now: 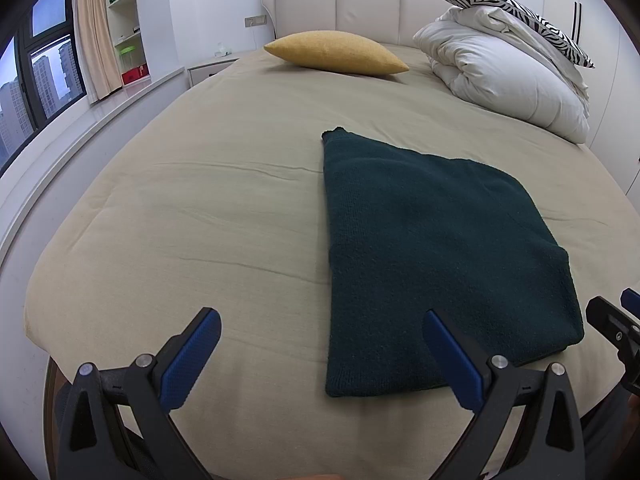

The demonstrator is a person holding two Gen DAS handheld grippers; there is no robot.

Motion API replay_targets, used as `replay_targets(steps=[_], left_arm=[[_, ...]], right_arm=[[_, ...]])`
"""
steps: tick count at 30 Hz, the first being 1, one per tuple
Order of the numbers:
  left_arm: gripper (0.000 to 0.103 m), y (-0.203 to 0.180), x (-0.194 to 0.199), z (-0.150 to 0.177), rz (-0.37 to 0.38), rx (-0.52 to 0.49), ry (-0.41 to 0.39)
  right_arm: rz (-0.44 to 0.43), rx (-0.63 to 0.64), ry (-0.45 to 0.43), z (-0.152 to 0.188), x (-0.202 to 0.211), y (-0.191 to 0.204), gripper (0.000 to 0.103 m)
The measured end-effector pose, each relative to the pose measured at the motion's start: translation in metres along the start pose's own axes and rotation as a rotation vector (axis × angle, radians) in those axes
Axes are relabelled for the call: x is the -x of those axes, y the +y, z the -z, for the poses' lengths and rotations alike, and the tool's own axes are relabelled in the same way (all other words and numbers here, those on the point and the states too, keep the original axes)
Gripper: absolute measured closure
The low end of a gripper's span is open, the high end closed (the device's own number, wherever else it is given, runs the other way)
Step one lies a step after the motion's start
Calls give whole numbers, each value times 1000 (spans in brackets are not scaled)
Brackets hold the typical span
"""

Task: Fold small clothes

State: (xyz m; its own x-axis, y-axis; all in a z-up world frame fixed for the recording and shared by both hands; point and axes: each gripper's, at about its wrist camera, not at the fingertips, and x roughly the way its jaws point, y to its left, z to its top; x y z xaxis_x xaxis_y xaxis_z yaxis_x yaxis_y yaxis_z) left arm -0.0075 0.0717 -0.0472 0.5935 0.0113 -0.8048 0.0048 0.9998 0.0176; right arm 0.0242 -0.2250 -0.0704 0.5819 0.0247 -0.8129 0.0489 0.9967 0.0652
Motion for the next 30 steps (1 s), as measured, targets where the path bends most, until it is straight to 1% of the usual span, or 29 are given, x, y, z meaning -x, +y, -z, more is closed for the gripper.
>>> replay_targets(steps=[30], left_arm=[[0,1,0,0,1,-1,0]], right_arm=[[2,-11,-6,0,3,4,0]])
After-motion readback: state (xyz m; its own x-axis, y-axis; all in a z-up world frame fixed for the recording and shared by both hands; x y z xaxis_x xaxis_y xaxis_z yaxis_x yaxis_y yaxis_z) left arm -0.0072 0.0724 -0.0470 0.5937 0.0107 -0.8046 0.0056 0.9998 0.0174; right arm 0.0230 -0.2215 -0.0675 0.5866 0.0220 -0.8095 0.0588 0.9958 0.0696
